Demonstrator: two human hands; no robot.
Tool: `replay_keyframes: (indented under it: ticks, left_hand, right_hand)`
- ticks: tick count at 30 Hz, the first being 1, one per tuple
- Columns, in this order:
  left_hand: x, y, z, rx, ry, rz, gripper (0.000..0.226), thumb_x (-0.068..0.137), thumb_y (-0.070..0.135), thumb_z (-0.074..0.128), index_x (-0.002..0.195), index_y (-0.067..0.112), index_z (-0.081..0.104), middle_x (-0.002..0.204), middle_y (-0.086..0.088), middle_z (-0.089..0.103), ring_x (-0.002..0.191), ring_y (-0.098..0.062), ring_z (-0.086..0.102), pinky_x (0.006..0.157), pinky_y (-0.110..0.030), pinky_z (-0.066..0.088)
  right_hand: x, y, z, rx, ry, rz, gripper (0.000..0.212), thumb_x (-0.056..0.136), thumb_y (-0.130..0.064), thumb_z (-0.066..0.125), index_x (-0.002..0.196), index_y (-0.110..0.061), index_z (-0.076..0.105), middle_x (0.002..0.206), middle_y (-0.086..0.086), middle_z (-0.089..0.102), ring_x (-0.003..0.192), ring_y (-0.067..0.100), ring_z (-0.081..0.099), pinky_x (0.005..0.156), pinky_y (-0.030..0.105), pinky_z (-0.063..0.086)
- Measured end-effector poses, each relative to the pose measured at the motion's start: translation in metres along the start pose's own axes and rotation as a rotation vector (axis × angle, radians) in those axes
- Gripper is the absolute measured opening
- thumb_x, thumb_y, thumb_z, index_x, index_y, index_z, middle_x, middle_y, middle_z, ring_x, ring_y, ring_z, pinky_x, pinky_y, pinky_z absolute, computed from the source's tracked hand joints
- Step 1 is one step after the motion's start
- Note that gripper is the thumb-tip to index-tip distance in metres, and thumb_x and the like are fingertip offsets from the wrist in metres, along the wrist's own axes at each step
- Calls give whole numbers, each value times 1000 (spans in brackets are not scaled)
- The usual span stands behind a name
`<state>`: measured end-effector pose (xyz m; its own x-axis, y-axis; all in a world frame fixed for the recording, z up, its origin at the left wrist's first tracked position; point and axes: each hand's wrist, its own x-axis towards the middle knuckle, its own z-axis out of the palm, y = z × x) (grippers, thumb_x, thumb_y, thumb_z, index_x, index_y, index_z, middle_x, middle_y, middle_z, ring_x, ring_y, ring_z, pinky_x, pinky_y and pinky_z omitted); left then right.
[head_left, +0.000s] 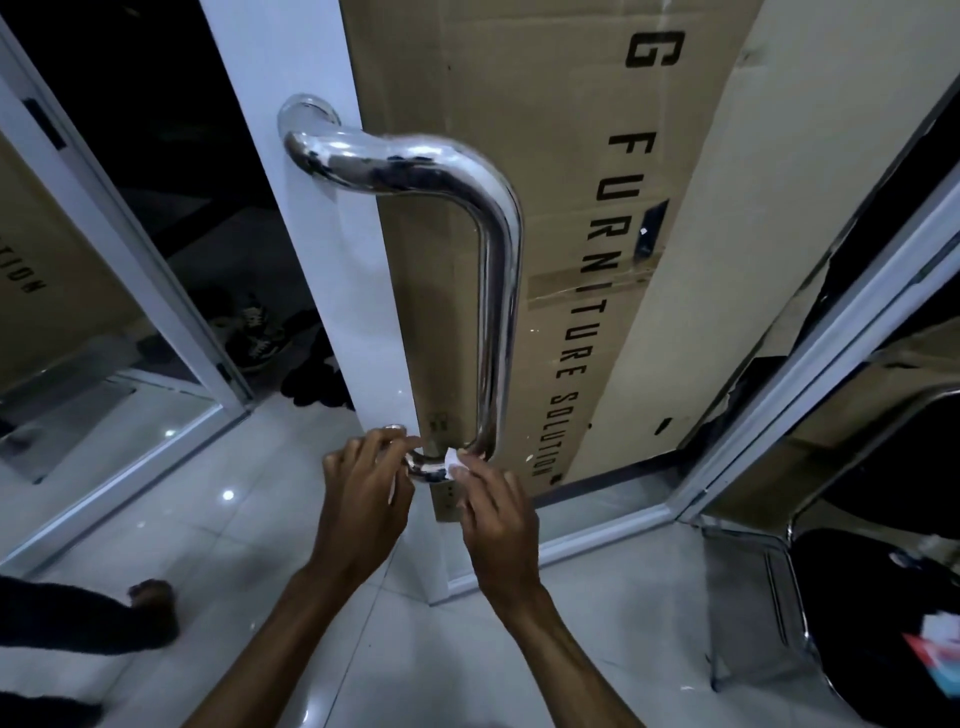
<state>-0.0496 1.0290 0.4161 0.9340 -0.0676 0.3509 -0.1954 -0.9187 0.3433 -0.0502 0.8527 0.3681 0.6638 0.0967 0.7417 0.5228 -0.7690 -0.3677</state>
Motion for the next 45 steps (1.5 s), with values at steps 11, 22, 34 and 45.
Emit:
replay_keyframes:
  ticks: [11, 22, 34, 45]
  left_hand:
    - [-2, -2, 2, -71, -1, -43, 29, 93, 20, 62, 120, 28, 68, 138, 1, 62, 118, -24, 54, 93, -37, 29]
    - [5, -5, 4, -127, 28, -32, 34, 93, 1, 65, 116, 25, 70, 126, 0, 63, 113, -24, 54, 87, -36, 28]
    - [0, 5, 17, -178, 73, -170, 48, 84, -8, 61, 119, 25, 68, 133, 1, 60, 116, -24, 50, 87, -34, 26]
    - [0, 1, 13, -296, 159, -151, 59, 77, -24, 56, 113, 18, 74, 129, 2, 69, 108, -18, 55, 86, -23, 40]
  right_hand:
    - [4, -3, 12, 26, -155, -37, 35, 97, -20, 70, 130, -9, 71, 127, 7, 74, 117, 18, 70, 94, 27, 60]
    - [27, 18, 11, -12, -330, -460, 54, 85, -2, 79, 137, -4, 64, 131, 15, 68, 104, 25, 68, 74, 29, 63]
    - [14, 31, -31, -88, -238, -479, 17, 101, -10, 63, 110, -14, 76, 108, 4, 71, 88, 16, 55, 69, 23, 48]
    - [37, -19, -14, 540, 380, 1125, 29, 102, -12, 60, 127, -22, 71, 116, -9, 67, 97, 9, 71, 76, 28, 64]
